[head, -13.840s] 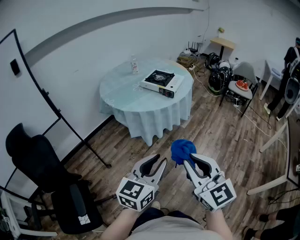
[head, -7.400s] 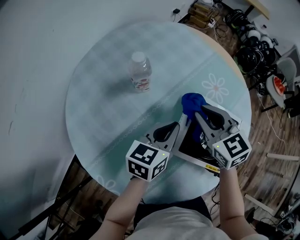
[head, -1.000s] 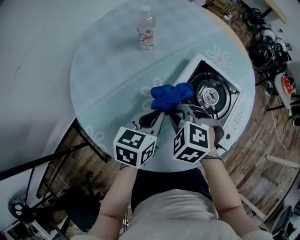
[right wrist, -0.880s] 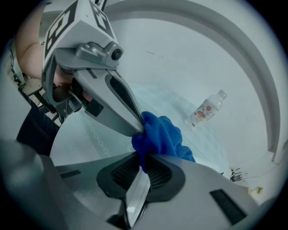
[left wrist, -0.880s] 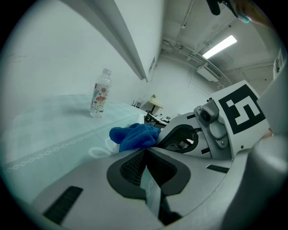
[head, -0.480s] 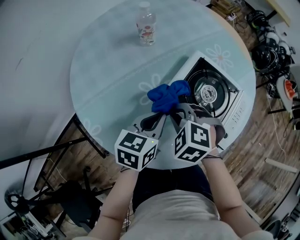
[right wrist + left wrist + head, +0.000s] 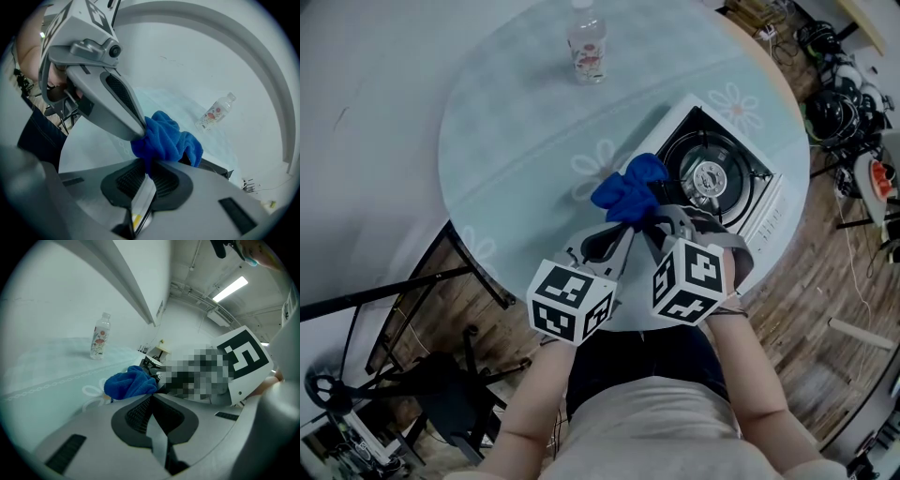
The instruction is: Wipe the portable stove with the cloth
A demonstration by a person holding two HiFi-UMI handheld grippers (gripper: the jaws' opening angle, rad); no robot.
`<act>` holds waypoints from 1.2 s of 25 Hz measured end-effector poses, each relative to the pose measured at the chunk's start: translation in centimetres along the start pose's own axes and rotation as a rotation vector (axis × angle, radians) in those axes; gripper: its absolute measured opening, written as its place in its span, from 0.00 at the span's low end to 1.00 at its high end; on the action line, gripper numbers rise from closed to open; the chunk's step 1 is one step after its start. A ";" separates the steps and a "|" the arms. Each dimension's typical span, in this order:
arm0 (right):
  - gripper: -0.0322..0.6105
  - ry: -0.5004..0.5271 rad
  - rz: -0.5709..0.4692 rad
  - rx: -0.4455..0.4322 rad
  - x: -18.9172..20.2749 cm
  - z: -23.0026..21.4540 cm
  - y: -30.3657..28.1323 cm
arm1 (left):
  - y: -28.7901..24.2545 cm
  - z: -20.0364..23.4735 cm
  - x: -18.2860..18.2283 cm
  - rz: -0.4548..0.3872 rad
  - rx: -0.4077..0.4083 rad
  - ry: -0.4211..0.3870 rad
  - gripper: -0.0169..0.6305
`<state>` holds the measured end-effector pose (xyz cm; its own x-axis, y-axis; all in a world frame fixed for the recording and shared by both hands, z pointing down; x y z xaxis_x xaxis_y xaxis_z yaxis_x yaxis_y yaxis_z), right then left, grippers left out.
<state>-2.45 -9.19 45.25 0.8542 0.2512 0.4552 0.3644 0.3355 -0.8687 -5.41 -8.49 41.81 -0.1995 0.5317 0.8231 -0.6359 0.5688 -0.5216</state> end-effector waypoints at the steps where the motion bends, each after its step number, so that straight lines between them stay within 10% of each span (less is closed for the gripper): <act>1: 0.14 0.002 0.001 -0.001 0.1 0.0 0.1 | 0.0 -0.2 0.0 0.000 -0.001 -0.001 0.06; 30: 0.14 0.038 0.025 -0.002 5.8 1.4 3.2 | -2.0 -5.9 0.8 0.051 0.036 -0.049 0.06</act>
<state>3.14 -5.43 45.40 0.8767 0.2249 0.4253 0.3431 0.3274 -0.8804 0.11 -5.49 42.15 -0.2678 0.5275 0.8063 -0.6501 0.5187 -0.5552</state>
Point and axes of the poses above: the fingertips, and each gripper's own axes: y backward along the fingers, z to its left, x out of its underside, the point moved 1 cm from there along y, backward along the fingers, and after that the axes turned 11 degrees about -y, right-handed, at the moved point
